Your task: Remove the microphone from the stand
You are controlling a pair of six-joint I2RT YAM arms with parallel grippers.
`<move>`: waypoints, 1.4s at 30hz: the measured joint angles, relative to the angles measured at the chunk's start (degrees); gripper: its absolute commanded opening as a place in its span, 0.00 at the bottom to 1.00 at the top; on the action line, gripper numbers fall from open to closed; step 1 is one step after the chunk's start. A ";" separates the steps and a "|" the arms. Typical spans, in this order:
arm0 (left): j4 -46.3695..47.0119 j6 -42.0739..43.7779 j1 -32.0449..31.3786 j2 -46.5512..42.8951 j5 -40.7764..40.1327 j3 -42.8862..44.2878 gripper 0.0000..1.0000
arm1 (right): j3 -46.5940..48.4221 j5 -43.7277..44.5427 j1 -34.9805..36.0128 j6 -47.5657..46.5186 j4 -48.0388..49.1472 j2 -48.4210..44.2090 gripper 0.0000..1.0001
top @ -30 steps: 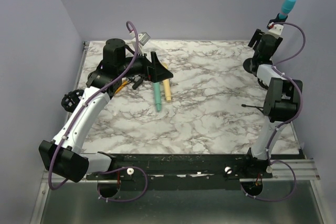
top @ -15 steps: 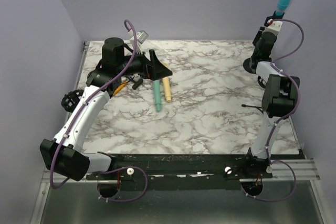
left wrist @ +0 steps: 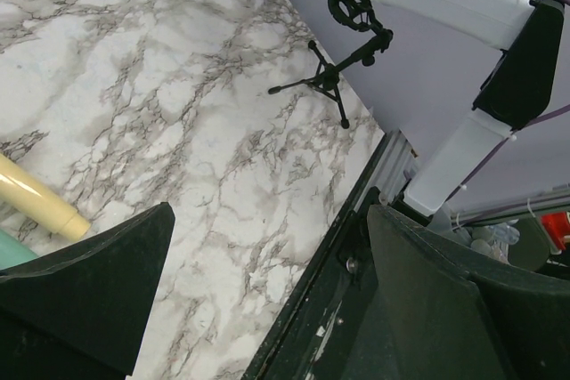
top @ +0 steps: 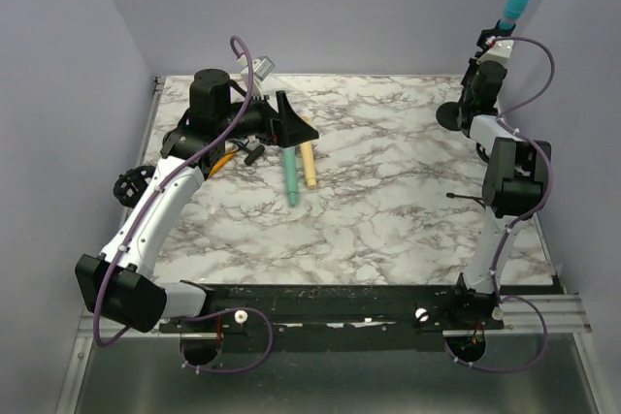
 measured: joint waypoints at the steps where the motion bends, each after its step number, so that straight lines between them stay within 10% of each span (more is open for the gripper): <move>1: 0.02 0.00 0.02 0.00 0.00 -0.02 0.94 | -0.20 -0.59 0.31 0.09 0.15 -0.02 0.01; 15: 0.39 -0.11 0.04 0.00 0.07 -0.22 0.94 | -9.14 -1.40 14.49 -0.74 0.79 -6.95 0.01; 42: 0.81 -0.33 0.04 0.42 0.15 -0.63 0.94 | -46.77 9.31 52.48 9.57 -12.00 -49.22 0.01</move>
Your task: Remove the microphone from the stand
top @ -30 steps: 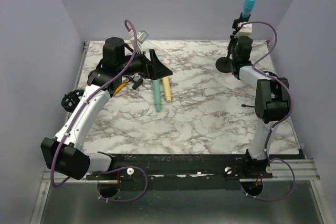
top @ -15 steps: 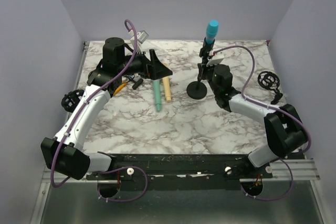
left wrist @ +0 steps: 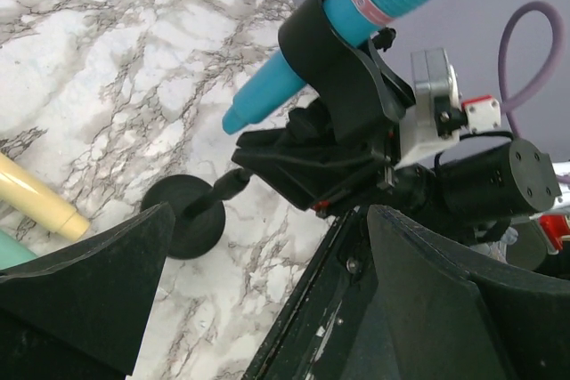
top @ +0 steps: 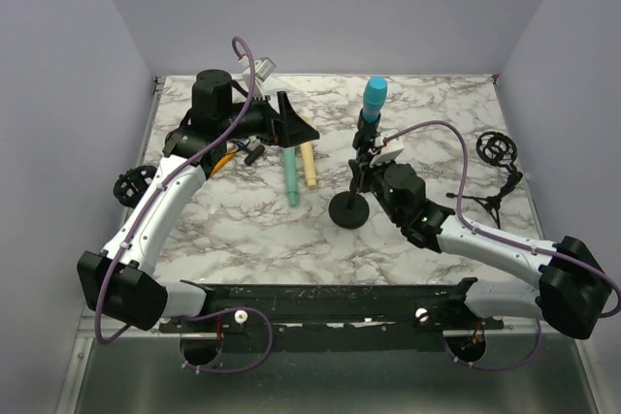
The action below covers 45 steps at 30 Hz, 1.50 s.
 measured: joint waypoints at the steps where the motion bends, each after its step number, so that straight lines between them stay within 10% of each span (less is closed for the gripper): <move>1: 0.00 0.02 0.00 0.17 -0.02 0.00 0.94 | -0.22 1.20 1.33 0.07 -0.42 -0.48 0.01; 5: -0.02 0.04 0.00 0.74 -0.04 -0.02 0.94 | -0.94 5.64 6.32 0.09 -1.44 -1.64 0.04; 18: -0.39 0.48 0.00 1.90 -0.50 -0.17 0.94 | -2.51 8.52 11.15 4.11 -9.66 -3.96 0.71; 37: -0.39 0.50 0.00 2.45 -0.63 -0.17 0.94 | -3.54 3.96 11.15 10.27 -33.29 -32.83 1.00; 45: 0.02 0.50 -0.02 2.71 -0.63 -0.35 0.94 | 12.92 9.68 11.15 9.44 -41.48 -29.40 1.00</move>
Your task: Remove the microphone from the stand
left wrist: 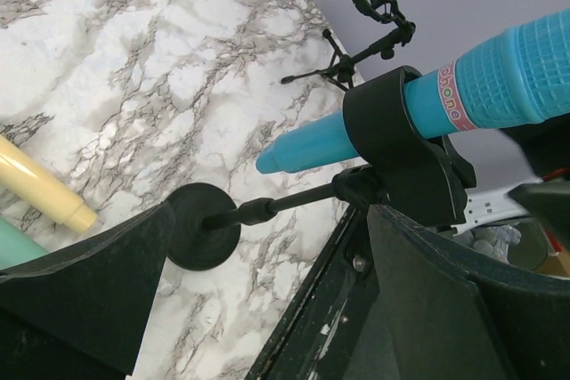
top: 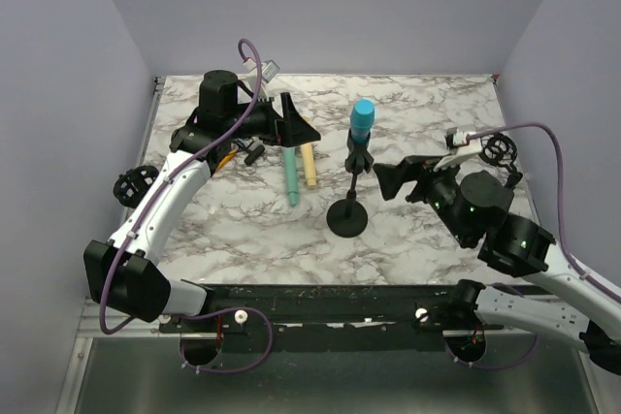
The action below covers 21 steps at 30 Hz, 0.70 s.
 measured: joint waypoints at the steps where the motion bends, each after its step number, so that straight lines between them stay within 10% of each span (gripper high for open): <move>1: -0.02 0.00 -0.02 0.02 0.02 -0.07 0.94 | 3.45 0.87 0.00 -0.57 -0.63 1.88 1.00; 21: -1.05 5.42 -6.16 -2.12 -4.79 -0.61 0.94 | 38.80 1.40 0.00 -7.72 -11.32 31.65 0.96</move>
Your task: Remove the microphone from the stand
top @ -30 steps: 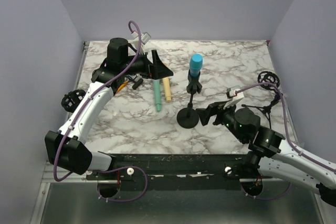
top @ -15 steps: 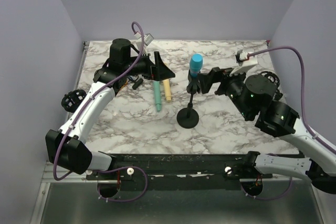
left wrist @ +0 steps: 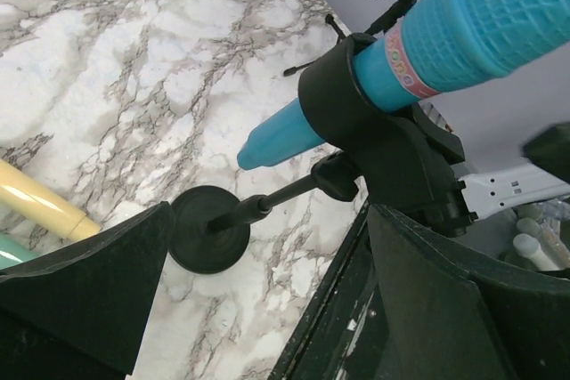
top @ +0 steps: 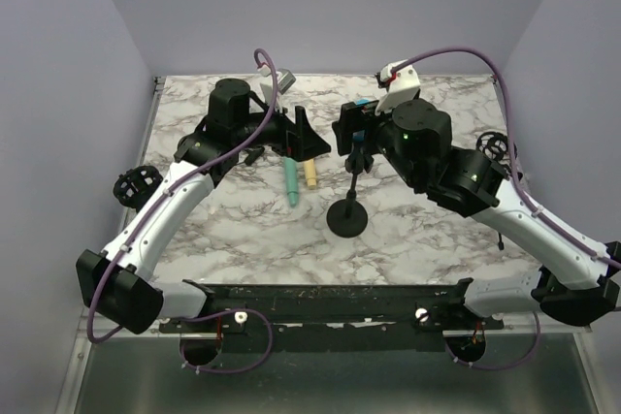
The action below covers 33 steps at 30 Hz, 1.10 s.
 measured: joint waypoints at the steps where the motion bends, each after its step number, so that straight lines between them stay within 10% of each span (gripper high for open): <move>1: 0.15 0.37 -0.39 -0.70 -0.46 -0.28 0.94 | 0.00 0.15 0.00 -0.15 -0.20 0.37 0.95; 13: 6.34 2.16 -3.30 -6.78 -4.63 -6.78 0.94 | -1.79 4.74 0.00 -3.96 0.94 1.18 0.85; 26: 14.05 1.27 -9.46 -16.68 -13.31 -13.92 0.99 | -3.48 4.76 -0.17 -7.26 4.22 2.54 0.14; 33: 16.76 1.09 -22.60 -18.56 -34.40 -17.31 0.99 | -3.52 4.79 -0.17 -7.32 4.76 2.91 0.06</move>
